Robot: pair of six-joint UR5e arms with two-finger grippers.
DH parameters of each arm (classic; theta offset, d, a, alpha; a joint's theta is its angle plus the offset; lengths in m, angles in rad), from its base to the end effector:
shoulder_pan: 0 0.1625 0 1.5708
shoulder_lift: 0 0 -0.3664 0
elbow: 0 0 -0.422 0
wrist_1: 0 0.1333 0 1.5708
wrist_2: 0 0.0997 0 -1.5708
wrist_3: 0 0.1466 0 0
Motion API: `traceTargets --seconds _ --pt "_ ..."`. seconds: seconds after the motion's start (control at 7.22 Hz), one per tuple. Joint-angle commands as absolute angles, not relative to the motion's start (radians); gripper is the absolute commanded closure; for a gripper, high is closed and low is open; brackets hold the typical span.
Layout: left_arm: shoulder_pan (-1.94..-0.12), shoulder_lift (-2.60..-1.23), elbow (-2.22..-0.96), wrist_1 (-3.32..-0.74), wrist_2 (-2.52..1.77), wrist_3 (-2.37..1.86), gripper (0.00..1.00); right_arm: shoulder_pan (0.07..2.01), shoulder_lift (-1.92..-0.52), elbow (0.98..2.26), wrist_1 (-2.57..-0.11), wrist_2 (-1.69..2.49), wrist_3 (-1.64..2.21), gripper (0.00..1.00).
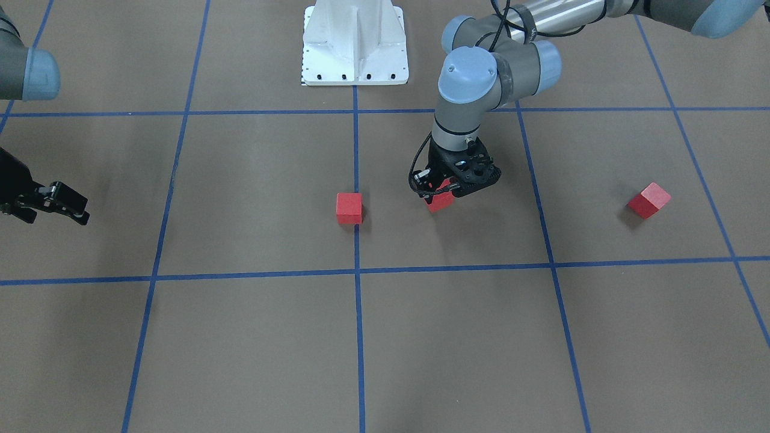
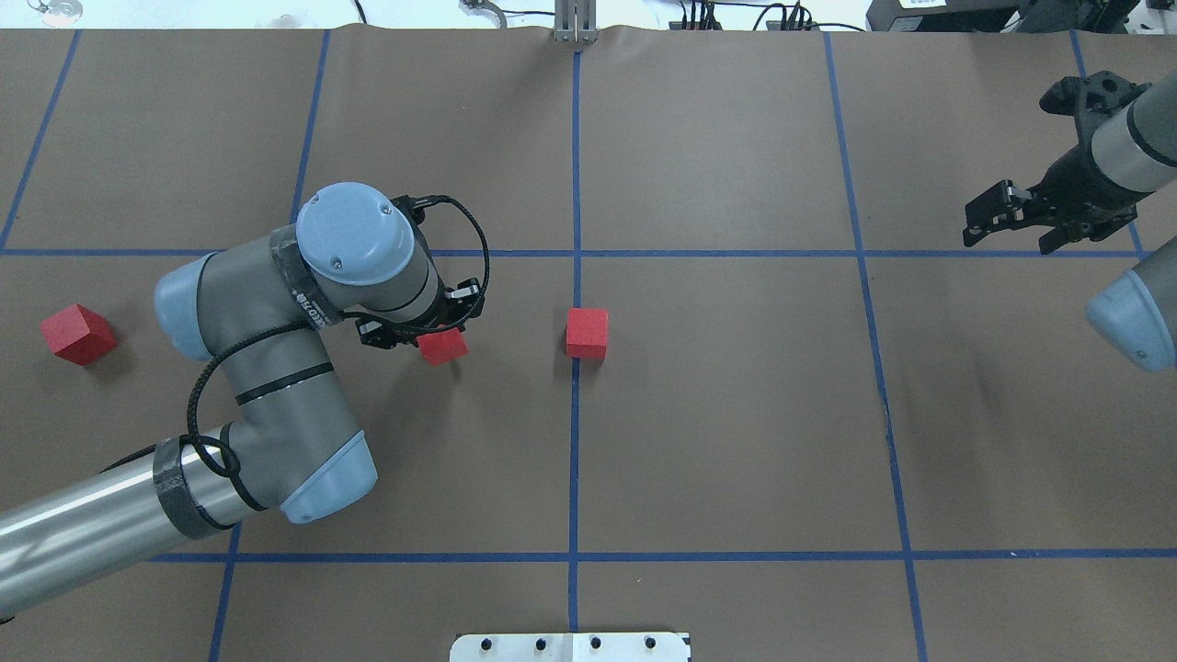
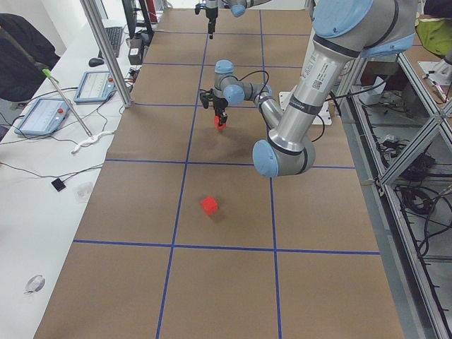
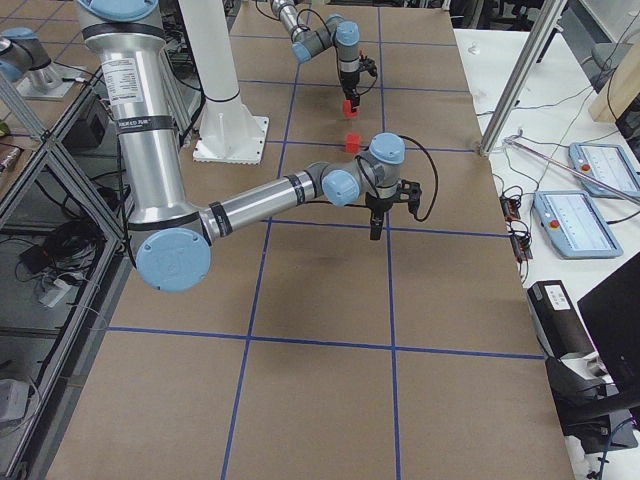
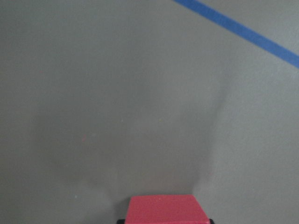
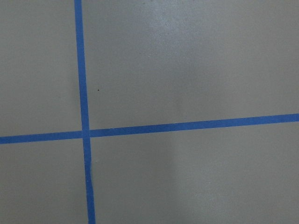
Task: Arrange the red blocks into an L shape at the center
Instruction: 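Carry the cube with the left gripper to the center cube's near side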
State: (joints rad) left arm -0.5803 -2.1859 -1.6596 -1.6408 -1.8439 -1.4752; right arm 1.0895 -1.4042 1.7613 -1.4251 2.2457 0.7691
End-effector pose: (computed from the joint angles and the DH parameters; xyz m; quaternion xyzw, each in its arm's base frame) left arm 0.5366 -0.4639 0.2199 0.0050 0.3945 -0.1703 0.9030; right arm -0.2402 -0.5499 0.4286 0.0027 -0.3974 0.0496 0.9163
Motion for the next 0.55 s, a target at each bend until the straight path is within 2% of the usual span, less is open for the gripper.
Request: traceTargets --seconds 0.0,0.28,0.42 --pt "-0.597 -2.314 -1.558 -1.638 -1.844 -1.199 1.0 1.089 -1.405 1.756 -1.425 2.246 0.764 0.0" --pt "-0.6 -2.38 -1.487 -1.64 -1.845 -0.979 1.0 1.089 -1.408 1.743 -1.417 2.246 0.764 0.0" --pt "-0.607 -2.475 -1.374 -1.647 -1.847 -0.971 1.0 1.089 -1.41 1.744 -1.417 2.246 0.764 0.0"
